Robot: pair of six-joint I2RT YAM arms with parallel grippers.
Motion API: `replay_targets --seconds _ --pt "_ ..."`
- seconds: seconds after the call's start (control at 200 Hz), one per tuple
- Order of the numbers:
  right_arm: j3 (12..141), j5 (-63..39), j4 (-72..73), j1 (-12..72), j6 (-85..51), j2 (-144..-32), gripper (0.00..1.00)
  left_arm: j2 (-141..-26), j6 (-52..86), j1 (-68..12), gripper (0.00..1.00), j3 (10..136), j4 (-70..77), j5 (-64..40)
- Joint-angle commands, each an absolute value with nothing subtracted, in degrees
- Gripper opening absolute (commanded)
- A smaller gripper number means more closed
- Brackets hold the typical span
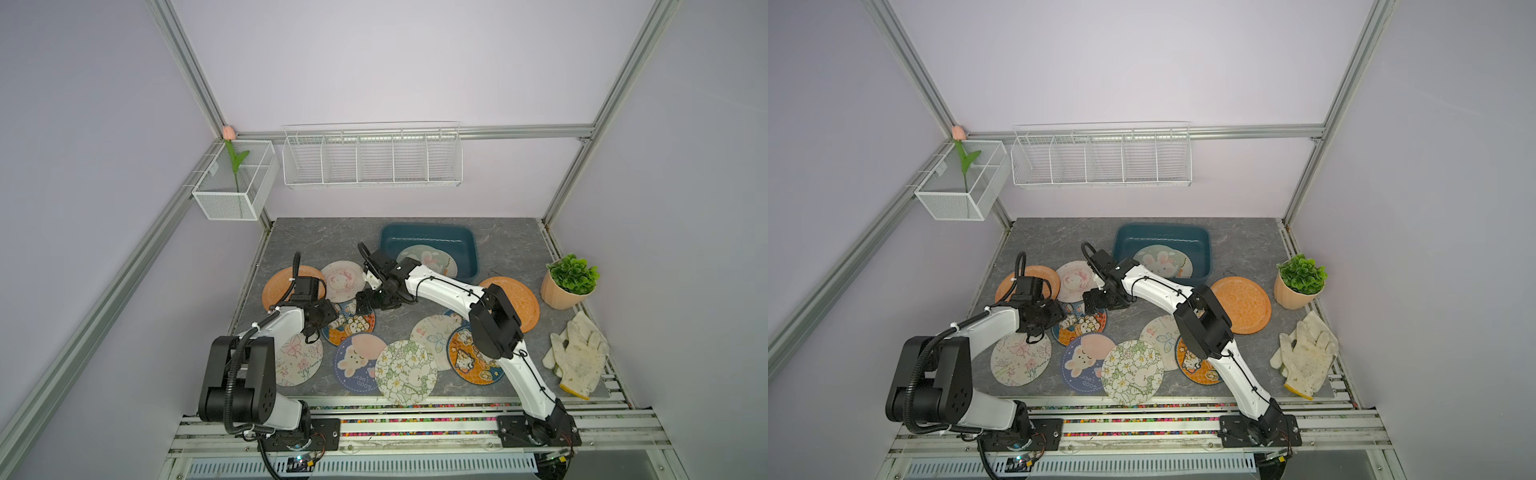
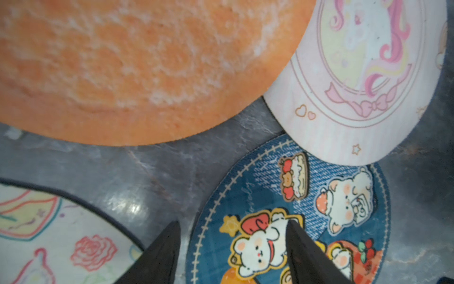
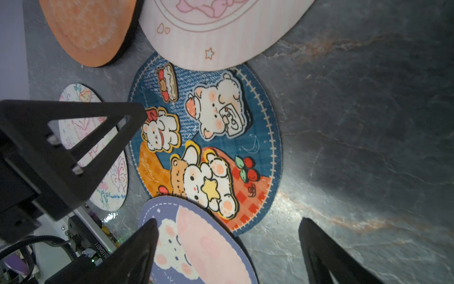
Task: Put the coasters into the storage box
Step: Pick up the coaster from the center of the board.
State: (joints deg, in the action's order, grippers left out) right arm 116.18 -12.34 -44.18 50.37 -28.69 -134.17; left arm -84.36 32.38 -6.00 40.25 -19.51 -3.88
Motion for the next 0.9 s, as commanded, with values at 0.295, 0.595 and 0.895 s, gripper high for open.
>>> replay_targets --seconds 0.295,0.595,0.895 --pt "119.5 -11.2 -48.5 51.2 -28.3 -138.5 0.87 -85.5 33.1 -7.6 0.65 37.4 -18.6 -6.0" --pt "119.6 -13.8 -47.8 51.6 -29.3 -140.1 0.79 -86.7 32.8 -8.6 0.64 38.0 -18.6 -6.7" --pt "119.4 -14.9 -46.6 51.6 -30.0 -140.6 0.73 -87.5 32.5 -9.4 0.62 38.4 -18.8 -6.5"
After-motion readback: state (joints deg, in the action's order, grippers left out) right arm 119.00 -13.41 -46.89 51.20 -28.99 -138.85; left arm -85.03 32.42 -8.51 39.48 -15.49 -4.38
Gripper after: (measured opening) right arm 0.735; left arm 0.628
